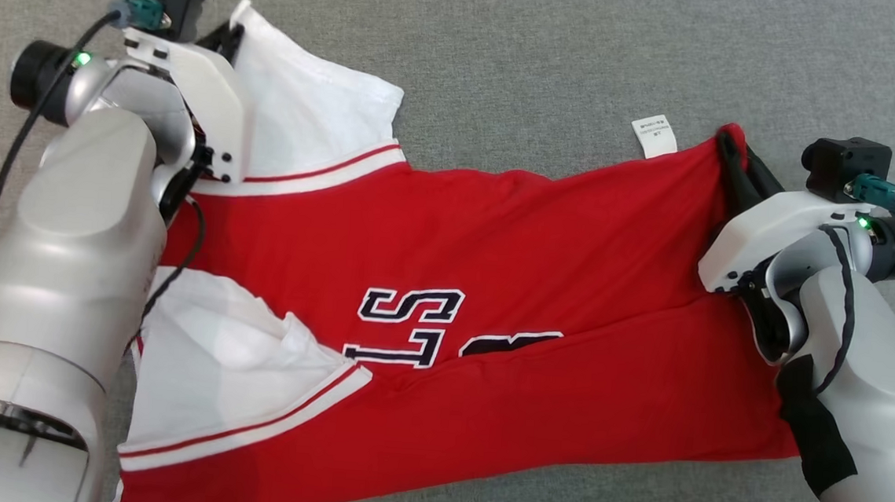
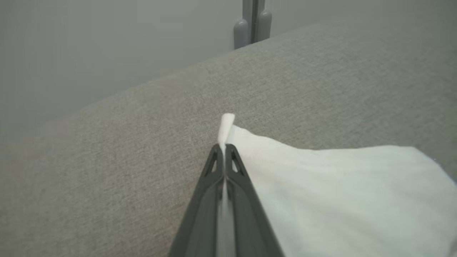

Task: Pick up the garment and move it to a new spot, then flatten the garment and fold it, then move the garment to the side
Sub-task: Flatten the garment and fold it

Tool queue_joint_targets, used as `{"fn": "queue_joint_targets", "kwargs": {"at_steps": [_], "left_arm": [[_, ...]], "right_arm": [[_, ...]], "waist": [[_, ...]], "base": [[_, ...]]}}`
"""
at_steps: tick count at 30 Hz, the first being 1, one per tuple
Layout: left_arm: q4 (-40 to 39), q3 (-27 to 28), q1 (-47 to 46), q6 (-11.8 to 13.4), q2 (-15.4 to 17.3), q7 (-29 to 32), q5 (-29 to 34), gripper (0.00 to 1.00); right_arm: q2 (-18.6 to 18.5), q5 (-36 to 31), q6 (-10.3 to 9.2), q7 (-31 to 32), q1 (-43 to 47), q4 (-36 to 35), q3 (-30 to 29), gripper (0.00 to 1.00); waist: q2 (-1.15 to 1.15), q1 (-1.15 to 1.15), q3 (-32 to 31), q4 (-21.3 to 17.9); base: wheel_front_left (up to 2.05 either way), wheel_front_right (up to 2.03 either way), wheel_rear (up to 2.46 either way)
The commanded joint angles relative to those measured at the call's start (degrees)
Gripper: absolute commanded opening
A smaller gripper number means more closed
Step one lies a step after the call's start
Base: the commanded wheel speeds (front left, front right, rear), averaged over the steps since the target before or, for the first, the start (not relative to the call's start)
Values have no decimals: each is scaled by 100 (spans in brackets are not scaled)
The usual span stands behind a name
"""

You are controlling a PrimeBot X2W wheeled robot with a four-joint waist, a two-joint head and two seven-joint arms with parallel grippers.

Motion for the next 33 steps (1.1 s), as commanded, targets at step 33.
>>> {"fn": "queue_joint_targets", "kwargs": {"at_steps": [33], "left_arm": [[-1644, 106, 2364, 198, -301, -1620, -550, 0]], "right_arm": [[-388, -219, -2, -788, 1280, 394, -818, 0]], "waist": [[0, 0, -1889, 807]], "base": [[0, 0, 0]]}}
